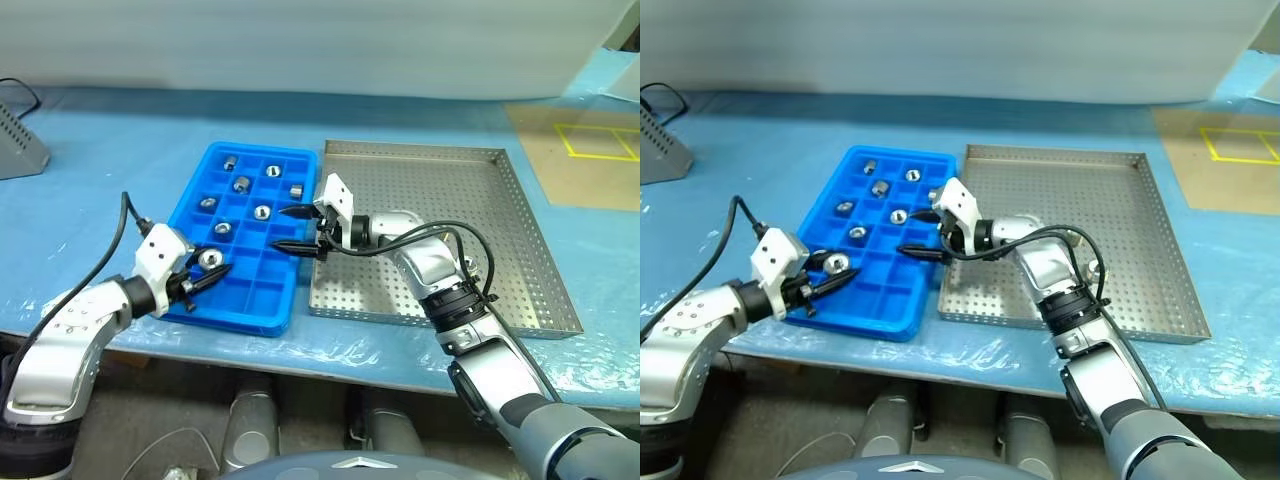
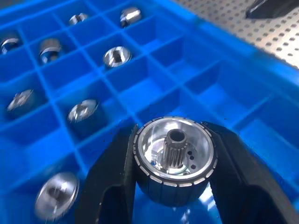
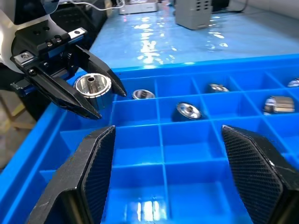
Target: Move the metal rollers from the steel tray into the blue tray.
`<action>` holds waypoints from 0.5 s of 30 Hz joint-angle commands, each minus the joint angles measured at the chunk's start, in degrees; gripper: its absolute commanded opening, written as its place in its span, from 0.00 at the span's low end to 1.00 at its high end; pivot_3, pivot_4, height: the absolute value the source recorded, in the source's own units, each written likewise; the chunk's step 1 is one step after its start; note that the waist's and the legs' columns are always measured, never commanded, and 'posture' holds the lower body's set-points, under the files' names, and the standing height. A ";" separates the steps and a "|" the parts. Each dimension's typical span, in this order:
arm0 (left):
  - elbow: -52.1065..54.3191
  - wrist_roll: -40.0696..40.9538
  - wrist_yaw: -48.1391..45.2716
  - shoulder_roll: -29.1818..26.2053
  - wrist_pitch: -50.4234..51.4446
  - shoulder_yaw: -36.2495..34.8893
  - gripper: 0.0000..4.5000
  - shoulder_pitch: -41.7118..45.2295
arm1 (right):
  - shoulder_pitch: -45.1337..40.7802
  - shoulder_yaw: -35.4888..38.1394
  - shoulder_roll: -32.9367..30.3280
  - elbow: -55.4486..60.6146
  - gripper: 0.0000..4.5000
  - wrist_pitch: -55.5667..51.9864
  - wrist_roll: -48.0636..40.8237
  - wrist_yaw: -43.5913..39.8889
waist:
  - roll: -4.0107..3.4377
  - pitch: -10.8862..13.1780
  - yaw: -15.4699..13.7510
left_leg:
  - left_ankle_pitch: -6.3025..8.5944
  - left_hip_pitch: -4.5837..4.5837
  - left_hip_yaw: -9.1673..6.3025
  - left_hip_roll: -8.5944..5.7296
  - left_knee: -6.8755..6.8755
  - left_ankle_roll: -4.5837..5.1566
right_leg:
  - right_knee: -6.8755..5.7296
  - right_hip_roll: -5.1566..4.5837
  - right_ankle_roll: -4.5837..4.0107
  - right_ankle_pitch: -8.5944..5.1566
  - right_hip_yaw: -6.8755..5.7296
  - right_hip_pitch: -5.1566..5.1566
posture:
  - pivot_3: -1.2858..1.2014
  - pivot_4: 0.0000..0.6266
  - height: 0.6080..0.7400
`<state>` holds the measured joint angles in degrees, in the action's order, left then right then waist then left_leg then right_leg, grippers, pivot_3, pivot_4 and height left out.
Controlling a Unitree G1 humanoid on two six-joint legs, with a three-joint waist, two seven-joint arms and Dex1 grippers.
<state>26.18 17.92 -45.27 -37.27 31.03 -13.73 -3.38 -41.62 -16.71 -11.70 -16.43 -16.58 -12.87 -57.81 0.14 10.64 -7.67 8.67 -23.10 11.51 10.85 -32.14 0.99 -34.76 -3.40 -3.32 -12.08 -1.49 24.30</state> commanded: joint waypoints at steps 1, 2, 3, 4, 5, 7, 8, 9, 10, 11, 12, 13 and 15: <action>2.86 0.49 1.64 -1.05 -0.28 -3.14 0.39 -2.23 | -1.50 0.14 0.87 -0.28 0.82 1.98 -0.01 -1.23 | 0.00 0.00 -0.72 | 0.00 0.00 -0.01 0.00 0.00 0.00 | 0.00 0.00 0.16 -0.09 0.00 0.00 | 0.65 0.24 1.00; 2.69 0.42 1.90 -1.16 -0.33 -3.67 0.39 -3.14 | -1.59 0.12 1.02 -0.69 0.82 2.48 0.31 -1.33 | 0.00 0.00 -1.04 | 0.00 0.01 -0.02 0.00 0.00 0.00 | -0.01 0.01 0.25 -0.14 0.01 0.00 | 0.66 0.24 1.00; 2.61 0.42 1.96 -1.32 -0.42 -3.99 0.39 -3.87 | -1.68 0.15 1.20 -1.05 0.82 2.86 0.55 -1.36 | 0.00 0.00 -1.17 | 0.00 0.01 -0.04 0.00 0.01 -0.01 | -0.01 0.02 0.27 -0.15 0.00 0.00 | 0.66 0.24 1.00; 2.60 0.39 2.17 -1.37 -0.40 -4.16 0.39 -4.55 | -1.81 0.31 1.54 -1.37 0.82 3.04 0.56 -1.31 | 0.00 0.00 -1.27 | -0.01 0.02 -0.05 0.00 0.01 -0.02 | -0.02 0.02 0.28 -0.16 0.00 0.00 | 0.66 0.24 1.00; 2.45 0.28 2.65 -1.20 -0.59 -4.01 0.39 -4.87 | -1.94 0.41 1.86 -1.56 0.82 3.14 0.50 -1.33 | 0.00 0.00 -1.36 | -0.01 0.03 -0.05 0.00 0.03 -0.02 | -0.02 0.02 0.31 -0.18 0.00 0.00 | 0.66 0.24 1.00; 2.11 -0.24 3.43 -1.02 -1.01 -2.69 0.39 -4.95 | -2.19 0.44 2.31 -1.89 0.82 3.39 0.59 -1.26 | 0.00 0.00 -1.49 | -0.01 0.02 -0.06 0.00 0.04 -0.03 | -0.02 0.02 0.31 -0.18 0.00 0.01 | 0.66 0.24 1.00; 1.98 -0.48 3.58 -1.03 -1.17 -1.92 0.39 -4.90 | -2.25 0.45 2.43 -2.01 0.82 3.51 0.70 -1.25 | 0.00 0.00 -1.50 | -0.01 0.02 -0.06 0.00 0.04 -0.04 | -0.02 0.02 0.31 -0.18 0.01 0.01 | 0.66 0.24 1.00; 1.82 -0.56 3.55 -0.99 -1.31 -0.96 0.39 -4.70 | -2.27 0.50 2.50 -2.11 0.82 3.66 0.83 -1.23 | 0.00 0.00 -1.49 | -0.02 0.01 -0.06 0.00 0.04 -0.04 | -0.02 0.02 0.31 -0.18 0.01 0.01 | 0.66 0.24 1.00; 1.27 -1.24 3.93 -0.84 -1.56 0.49 0.39 -4.07 | -2.21 0.67 2.38 -2.26 0.82 3.77 1.07 -1.04 | 0.01 0.00 -1.50 | -0.02 0.01 -0.06 0.00 0.04 -0.04 | -0.02 0.02 0.31 -0.18 0.01 0.02 | 0.66 0.24 1.00; 0.86 -1.68 4.25 -0.75 -1.72 1.45 0.39 -3.60 | -2.17 0.81 2.30 -2.36 0.82 3.85 1.27 -0.91 | 0.00 0.00 -1.56 | -0.02 0.01 -0.06 0.00 0.04 -0.05 | -0.02 0.02 0.29 -0.17 0.01 0.02 | 0.66 0.24 1.00; 0.51 -1.65 4.42 -0.57 -1.75 2.18 0.46 -3.04 | -2.03 0.93 2.06 -2.39 0.82 3.88 1.46 -0.76 | 0.01 0.00 -1.60 | -0.03 0.01 -0.06 -0.01 0.05 -0.06 | -0.01 0.02 0.26 -0.15 0.01 0.02 | 0.65 0.24 1.00; -0.24 -1.96 4.76 -0.54 -1.88 2.80 0.55 -2.34 | -1.73 1.00 1.72 -2.15 0.82 3.87 1.63 -0.67 | 0.01 -0.01 -1.55 | -0.03 0.01 -0.06 -0.01 0.05 -0.06 | -0.01 0.02 0.22 -0.13 0.01 0.02 | 0.65 0.24 1.00; -1.22 -2.38 5.26 -0.70 -2.12 3.47 0.68 -1.58 | -1.34 1.03 1.34 -1.71 0.82 3.79 1.76 -0.59 | 0.02 -0.01 -1.46 | -0.04 0.01 -0.06 -0.01 0.05 -0.08 | -0.02 0.03 0.12 -0.07 0.02 0.02 | 0.64 0.24 1.00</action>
<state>25.18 16.33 -40.59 -37.81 29.74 -10.67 -5.08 -42.38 -16.79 -10.07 -19.53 -13.77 -10.98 -58.44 0.16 10.63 -9.13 8.61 -23.08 11.46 10.84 -32.09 0.89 -34.78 -3.37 -3.24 -12.12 -1.47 24.32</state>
